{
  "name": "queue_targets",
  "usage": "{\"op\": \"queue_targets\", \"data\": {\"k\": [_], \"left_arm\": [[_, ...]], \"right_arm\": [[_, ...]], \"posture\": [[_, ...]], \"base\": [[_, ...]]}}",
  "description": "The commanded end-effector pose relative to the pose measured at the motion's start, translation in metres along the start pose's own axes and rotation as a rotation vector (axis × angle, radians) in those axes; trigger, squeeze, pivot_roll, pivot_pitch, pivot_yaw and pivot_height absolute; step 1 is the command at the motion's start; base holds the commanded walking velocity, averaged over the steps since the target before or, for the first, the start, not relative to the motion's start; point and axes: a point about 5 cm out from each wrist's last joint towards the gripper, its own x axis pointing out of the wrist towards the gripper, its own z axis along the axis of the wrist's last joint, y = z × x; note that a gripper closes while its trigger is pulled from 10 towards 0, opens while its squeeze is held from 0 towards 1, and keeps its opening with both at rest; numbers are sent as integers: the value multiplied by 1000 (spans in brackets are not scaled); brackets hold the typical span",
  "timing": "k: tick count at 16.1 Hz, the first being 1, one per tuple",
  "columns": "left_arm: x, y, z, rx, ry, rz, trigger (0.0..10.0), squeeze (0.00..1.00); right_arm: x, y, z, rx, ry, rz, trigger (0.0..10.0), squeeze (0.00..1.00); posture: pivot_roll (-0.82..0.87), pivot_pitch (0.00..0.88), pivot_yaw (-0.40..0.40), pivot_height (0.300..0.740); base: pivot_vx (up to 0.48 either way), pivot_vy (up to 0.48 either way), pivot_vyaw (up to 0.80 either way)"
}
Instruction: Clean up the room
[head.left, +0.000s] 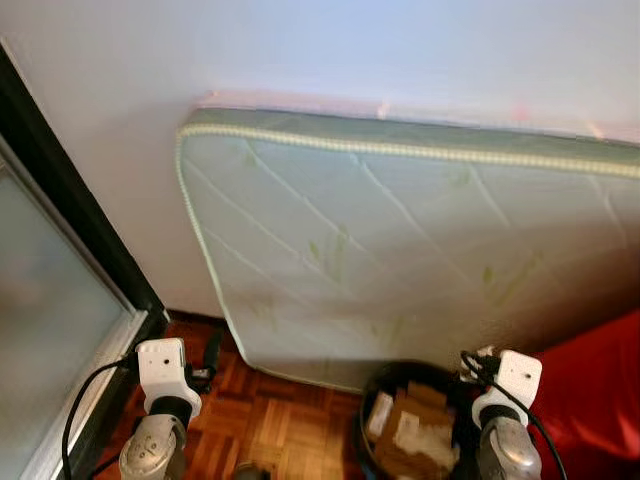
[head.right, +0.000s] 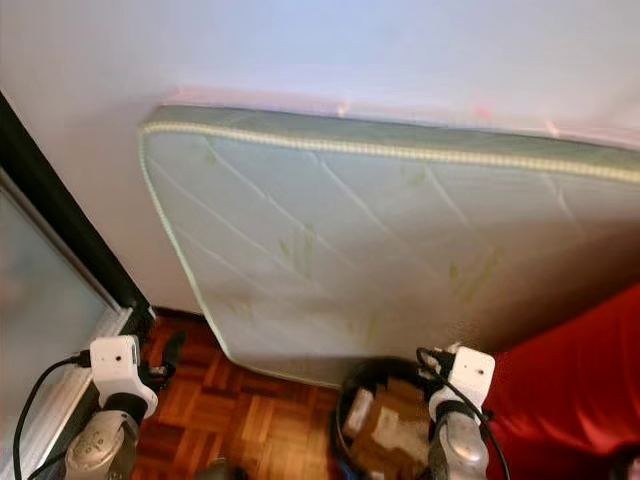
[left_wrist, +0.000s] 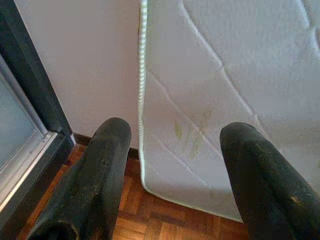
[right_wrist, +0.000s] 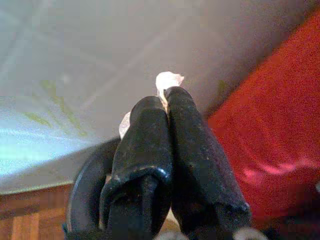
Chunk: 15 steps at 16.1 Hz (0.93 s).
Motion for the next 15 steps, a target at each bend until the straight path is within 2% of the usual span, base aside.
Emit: {"op": "queue_targets", "data": {"k": [1, 3, 4, 7, 9, 11, 15], "left_arm": [[-4, 4, -1, 16, 17, 4, 10000, 0], [-7, 6, -5, 11, 29, 13, 10000, 0], [-11, 8, -7, 7, 33, 19, 10000, 0], [-19, 9, -6, 9, 34, 20, 10000, 0], [-23, 9, -4, 11, 28, 21, 10000, 0], [-28, 8, 2, 11, 14, 17, 10000, 0], [-32, 3, 14, 7, -15, 7, 10000, 0]], "right_arm": [[-2, -3, -7, 1, 37, -7, 10000, 0], [-1, -6, -8, -4, 51, -21, 10000, 0], [0, -10, -10, 26, 86, -47, 10000, 0], [3, -13, -13, 27, 156, -43, 10000, 0], [7, -8, -12, 41, 192, 4, 10000, 0], [11, 9, -8, 12, 212, 102, 10000, 0], [18, 17, 4, -5, 187, 118, 10000, 0]], "posture": [[115, 152, -15, 651], [121, 162, -15, 651], [127, 178, -18, 651], [145, 215, -22, 651], [160, 238, -22, 651], [184, 281, -19, 651], [206, 322, -16, 651]], "base": [[0, 0, 0], [0, 0, 0], [0, 0, 0], [0, 0, 0], [0, 0, 0], [0, 0, 0], [0, 0, 0]]}}
